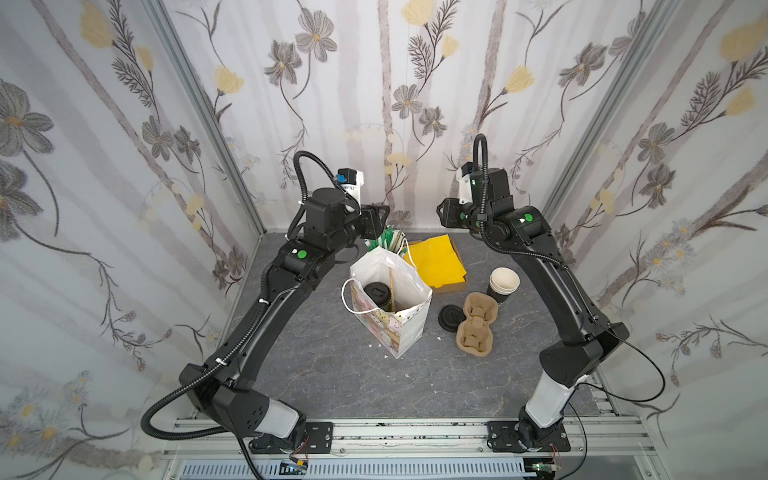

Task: Pack a coffee takeout order
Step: Pick up the napkin from the napkin box.

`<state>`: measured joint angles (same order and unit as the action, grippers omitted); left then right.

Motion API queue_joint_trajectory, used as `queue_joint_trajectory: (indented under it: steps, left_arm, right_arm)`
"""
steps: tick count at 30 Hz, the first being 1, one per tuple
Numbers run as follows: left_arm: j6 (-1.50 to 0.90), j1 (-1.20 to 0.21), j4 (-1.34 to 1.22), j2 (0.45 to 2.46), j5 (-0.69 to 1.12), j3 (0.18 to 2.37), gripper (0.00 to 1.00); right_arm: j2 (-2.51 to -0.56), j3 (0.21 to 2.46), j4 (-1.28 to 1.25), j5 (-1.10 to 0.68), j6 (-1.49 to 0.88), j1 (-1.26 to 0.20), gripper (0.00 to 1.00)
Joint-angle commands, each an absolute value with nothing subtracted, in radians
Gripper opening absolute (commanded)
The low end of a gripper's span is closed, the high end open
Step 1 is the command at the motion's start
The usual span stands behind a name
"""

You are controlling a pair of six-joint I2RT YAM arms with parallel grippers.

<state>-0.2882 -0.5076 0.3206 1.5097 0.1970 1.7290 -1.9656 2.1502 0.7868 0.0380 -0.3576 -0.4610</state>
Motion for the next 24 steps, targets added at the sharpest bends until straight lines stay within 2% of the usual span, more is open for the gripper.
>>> queue_joint_trajectory:
  steps: [1,9,16,24]
  left_arm:
    - [-0.273,-0.540,0.287,1.581,0.247,1.816,0.47]
    - [-0.315,-0.617,0.288,1.777,0.157,1.973,0.46]
    - [-0.389,-0.643,0.288,1.858,0.115,2.024,0.46]
    - [-0.334,-0.643,0.290,1.921,0.084,2.074,0.46]
  right_arm:
    - [-2.021,2.157,0.722,-0.023,-0.337,-0.429,0.48]
    - [-2.154,2.158,0.694,-0.089,-0.317,-0.363,0.48]
    - [-2.199,2.149,0.697,-0.137,-0.281,-0.359,0.49]
    - [-2.301,2.140,0.707,-0.147,-0.223,-0.362,0.50]
